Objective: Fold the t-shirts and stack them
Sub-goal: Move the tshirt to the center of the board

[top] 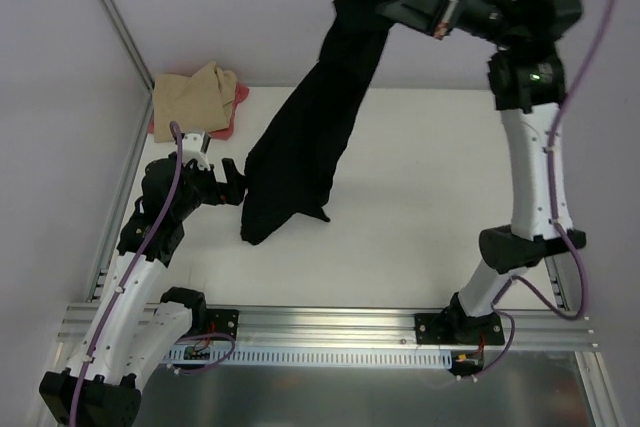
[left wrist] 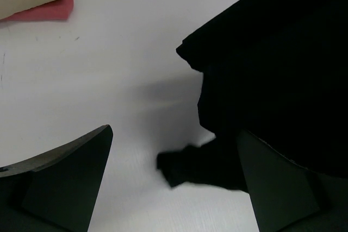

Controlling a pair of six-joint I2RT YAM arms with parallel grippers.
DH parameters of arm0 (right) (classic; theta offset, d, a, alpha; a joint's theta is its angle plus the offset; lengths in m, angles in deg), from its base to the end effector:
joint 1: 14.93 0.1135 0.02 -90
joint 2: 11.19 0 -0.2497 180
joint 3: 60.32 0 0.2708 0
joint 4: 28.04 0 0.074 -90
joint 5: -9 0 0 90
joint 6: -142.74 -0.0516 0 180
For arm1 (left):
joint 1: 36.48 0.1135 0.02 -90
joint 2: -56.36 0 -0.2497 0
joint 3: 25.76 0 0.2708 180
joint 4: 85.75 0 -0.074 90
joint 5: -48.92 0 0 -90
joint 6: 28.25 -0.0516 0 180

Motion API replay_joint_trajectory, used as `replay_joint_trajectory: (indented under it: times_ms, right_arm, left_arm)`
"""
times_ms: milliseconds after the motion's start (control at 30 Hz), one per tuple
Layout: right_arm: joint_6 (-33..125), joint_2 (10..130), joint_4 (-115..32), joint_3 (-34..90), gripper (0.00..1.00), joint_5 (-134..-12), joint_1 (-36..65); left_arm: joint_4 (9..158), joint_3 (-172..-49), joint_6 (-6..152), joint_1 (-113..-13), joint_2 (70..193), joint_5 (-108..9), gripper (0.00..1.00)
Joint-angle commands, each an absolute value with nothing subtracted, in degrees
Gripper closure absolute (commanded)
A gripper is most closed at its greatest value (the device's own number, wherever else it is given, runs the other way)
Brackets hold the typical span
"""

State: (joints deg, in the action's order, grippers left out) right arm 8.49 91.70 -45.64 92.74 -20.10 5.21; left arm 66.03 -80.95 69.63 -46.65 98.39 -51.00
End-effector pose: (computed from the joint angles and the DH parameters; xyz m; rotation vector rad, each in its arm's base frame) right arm 0.2968 0.1569 0.6182 -0.8383 1.1988 1.4661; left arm 0.2137 -0.0474 0.3099 0.1593 1.8394 -0.3794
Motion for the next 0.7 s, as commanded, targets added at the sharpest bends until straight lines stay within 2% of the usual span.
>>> replay_joint_trajectory:
  times_ms: [0, 33, 67, 100, 133, 167, 267, 433, 667]
  right_arm:
    - [25.2, 76.0, -54.4, 90.6, 0.99, -35.5, -6.3]
    - [31.3, 73.7, -59.6, 89.7, 1.0, -40.7, -7.4]
    - [37.4, 71.4, -63.7, 88.5, 0.99, -54.5, -7.5]
    - [42.0, 66.7, -67.3, 85.9, 0.99, -61.5, -7.5]
    - [48.0, 64.3, -67.0, 78.2, 1.0, -66.9, -7.6]
    - [50.6, 62.2, -66.4, 74.2, 1.0, -77.5, -7.5]
    - [57.3, 58.4, -64.7, 61.5, 1.0, -92.6, -7.7]
    - [58.9, 59.6, -61.2, 44.0, 0.99, -96.5, -8.3]
    - [54.9, 65.0, -59.0, 36.3, 0.99, -92.5, -10.8]
  left_arm:
    - [66.6, -83.1, 68.1, -47.0, 98.6, -50.1, 0.01]
    - [66.4, -83.1, 68.0, -47.0, 98.6, -50.2, 0.01]
    - [66.3, -83.2, 68.0, -47.0, 98.6, -50.2, 0.01]
    - [66.3, -83.3, 68.1, -47.0, 98.5, -50.2, 0.01]
    - [66.2, -83.3, 68.1, -47.0, 98.4, -50.3, 0.01]
    - [66.2, -83.2, 68.0, -47.0, 98.2, -50.4, 0.01]
    - [66.1, -83.1, 67.9, -46.9, 97.9, -50.2, 0.01]
    - [65.9, -83.3, 67.8, -47.0, 98.0, -50.5, 0.01]
    - [65.7, -83.6, 67.6, -47.0, 98.5, -50.9, 0.01]
